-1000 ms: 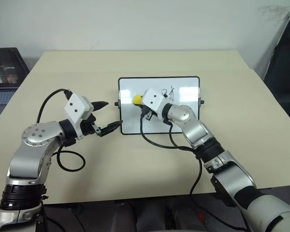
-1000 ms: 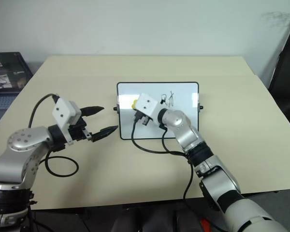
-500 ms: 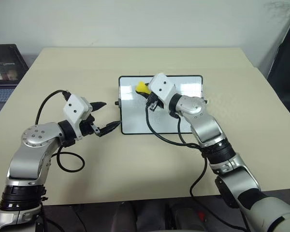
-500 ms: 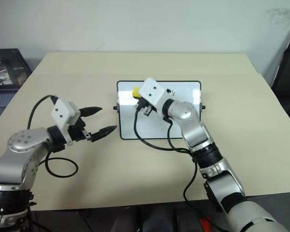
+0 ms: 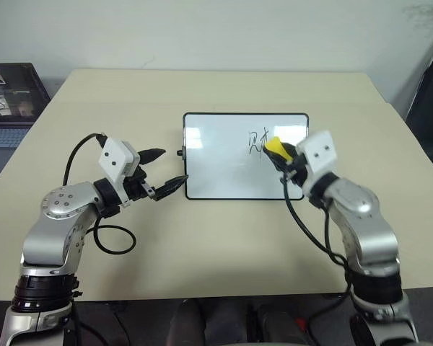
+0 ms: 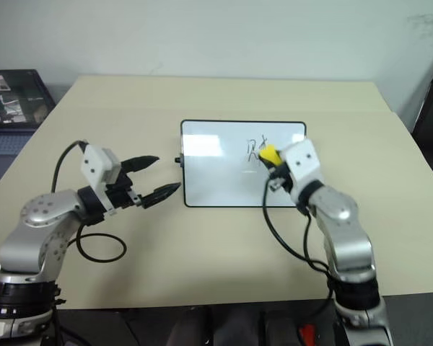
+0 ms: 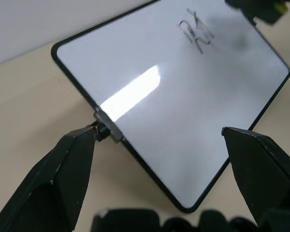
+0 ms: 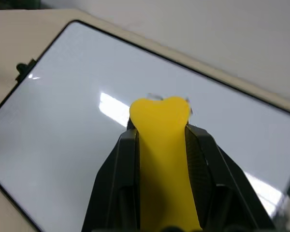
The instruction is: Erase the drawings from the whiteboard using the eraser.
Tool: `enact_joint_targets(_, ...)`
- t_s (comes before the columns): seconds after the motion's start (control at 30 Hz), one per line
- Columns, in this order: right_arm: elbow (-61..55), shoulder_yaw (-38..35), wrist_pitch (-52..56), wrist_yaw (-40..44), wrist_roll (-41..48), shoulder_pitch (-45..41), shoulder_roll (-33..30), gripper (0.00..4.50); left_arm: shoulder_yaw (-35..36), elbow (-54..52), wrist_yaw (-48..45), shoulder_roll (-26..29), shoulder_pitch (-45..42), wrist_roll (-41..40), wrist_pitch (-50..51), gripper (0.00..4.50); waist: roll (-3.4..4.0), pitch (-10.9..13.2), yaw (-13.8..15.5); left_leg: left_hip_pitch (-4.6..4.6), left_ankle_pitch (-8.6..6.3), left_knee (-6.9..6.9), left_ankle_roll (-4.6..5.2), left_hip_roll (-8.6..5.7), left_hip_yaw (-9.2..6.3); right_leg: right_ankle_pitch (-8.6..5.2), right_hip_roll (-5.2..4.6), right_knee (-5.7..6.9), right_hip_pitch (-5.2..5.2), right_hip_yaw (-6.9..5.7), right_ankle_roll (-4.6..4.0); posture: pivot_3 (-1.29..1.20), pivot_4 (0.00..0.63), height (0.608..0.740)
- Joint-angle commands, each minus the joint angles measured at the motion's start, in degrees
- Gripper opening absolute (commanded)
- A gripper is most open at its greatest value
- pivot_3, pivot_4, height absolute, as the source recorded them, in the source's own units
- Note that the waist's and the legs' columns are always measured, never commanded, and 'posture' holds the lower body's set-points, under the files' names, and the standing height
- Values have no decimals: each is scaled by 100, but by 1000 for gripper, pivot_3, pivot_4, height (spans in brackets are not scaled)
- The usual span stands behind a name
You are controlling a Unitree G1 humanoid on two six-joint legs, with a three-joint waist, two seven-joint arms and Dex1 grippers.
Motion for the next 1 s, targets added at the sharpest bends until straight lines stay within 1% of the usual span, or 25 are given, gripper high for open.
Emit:
enact_joint_targets(0.03,-781,-362,-332,-232,162,658,-22,979,56,-133,-92,-20,-134,-141,-68,4500,1,1,-7,0,0,-1,0,-2,0,0,0,1,-2,1,0,0,150,740)
enact_joint_targets(0.13,-927,-507,-869,-294,192,1350,-64,979,29,-48,-86,-62,-167,-112,-108,4500,1,0,-25,2,0,1,0,-2,1,-1,3,1,0,0,1,0,150,740)
enact_joint_targets(0.27,-900,-507,-1325,-424,146,1876,-93,979,-6,-7,-69,-128,-177,-78,-125,4500,1,1,-25,4,0,3,0,-2,1,-1,4,3,4,0,1,0,150,740)
enact_joint_targets(0.57,-787,-379,-1687,-443,201,2023,-291,979,-112,39,-148,-210,-265,-18,-253,4500,0,0,-5,4,0,6,0,-5,1,-1,7,2,13,-7,2,0,150,740)
enact_joint_targets(0.73,-718,-358,-1619,-481,292,1525,-351,979,-236,-21,-267,-217,-314,-26,-295,4500,0,0,-12,6,0,10,0,-5,1,-1,7,3,17,-5,2,0,150,740)
enact_joint_targets(0.83,-208,-280,-1614,-402,189,1029,-551,979,-318,-60,-378,-178,-327,-44,-290,4500,0,0,-8,8,0,14,1,-6,1,0,9,3,23,-8,2,0,150,740)
enact_joint_targets(1.0,354,-308,-1672,-400,284,343,-707,979,-305,-93,-438,-171,-368,-78,-298,4500,0,1,-2,8,0,17,1,-7,2,0,9,2,26,-10,1,0,150,740)
